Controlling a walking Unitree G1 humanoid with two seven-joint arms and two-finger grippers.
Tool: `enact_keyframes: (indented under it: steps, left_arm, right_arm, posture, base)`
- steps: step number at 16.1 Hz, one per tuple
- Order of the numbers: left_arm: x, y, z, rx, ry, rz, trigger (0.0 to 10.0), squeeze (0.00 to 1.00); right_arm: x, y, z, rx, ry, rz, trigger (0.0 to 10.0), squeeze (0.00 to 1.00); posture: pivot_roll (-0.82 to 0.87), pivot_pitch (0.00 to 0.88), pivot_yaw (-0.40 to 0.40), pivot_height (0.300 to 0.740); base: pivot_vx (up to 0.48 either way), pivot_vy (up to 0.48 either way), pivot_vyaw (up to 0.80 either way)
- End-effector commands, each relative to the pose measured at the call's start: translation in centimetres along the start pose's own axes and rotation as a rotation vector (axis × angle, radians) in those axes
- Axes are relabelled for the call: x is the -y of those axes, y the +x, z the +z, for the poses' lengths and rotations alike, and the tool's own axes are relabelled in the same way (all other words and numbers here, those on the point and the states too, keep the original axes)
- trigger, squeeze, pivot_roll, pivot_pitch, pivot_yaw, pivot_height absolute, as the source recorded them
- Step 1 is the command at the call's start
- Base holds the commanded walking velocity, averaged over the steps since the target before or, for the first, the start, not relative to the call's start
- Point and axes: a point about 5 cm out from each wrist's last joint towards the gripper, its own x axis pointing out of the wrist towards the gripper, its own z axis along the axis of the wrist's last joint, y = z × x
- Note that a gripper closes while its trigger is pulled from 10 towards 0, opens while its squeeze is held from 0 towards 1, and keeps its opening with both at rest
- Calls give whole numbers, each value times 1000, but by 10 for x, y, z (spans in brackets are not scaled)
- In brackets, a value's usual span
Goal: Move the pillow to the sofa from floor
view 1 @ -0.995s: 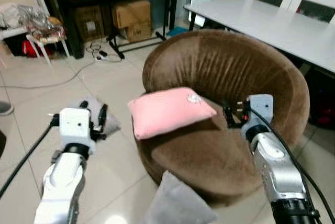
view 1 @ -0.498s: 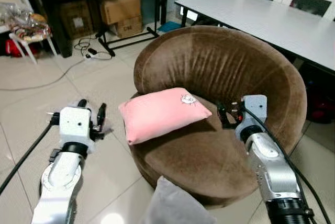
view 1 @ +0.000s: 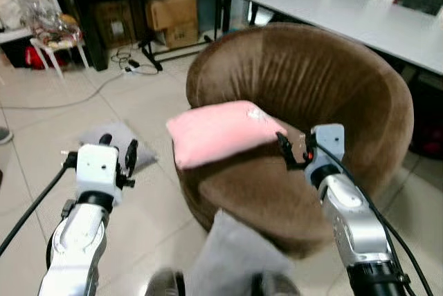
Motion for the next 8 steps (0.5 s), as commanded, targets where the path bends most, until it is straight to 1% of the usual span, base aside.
enact_keyframes:
  steps: [1,5,8]
  left_arm:
    - [3,0,1,6,6,-13,10000,59]
    - [3,-2,0,6,6,-4,10000,47]
    - [3,-3,0,6,6,2,10000,43]
  right_arm:
    - [1,0,1,-3,-4,0,10000,0]
    - [-1,3,2,-3,-11,22,10000,0]
    - [-3,4,3,-7,-20,35,10000,0]
  posture:
    - [45,0,-31,610]
    - [52,0,-41,570]
    - [56,0,-49,565]
  base:
    - [0,0,0]
    - [0,0,0]
    - [0,0,0]
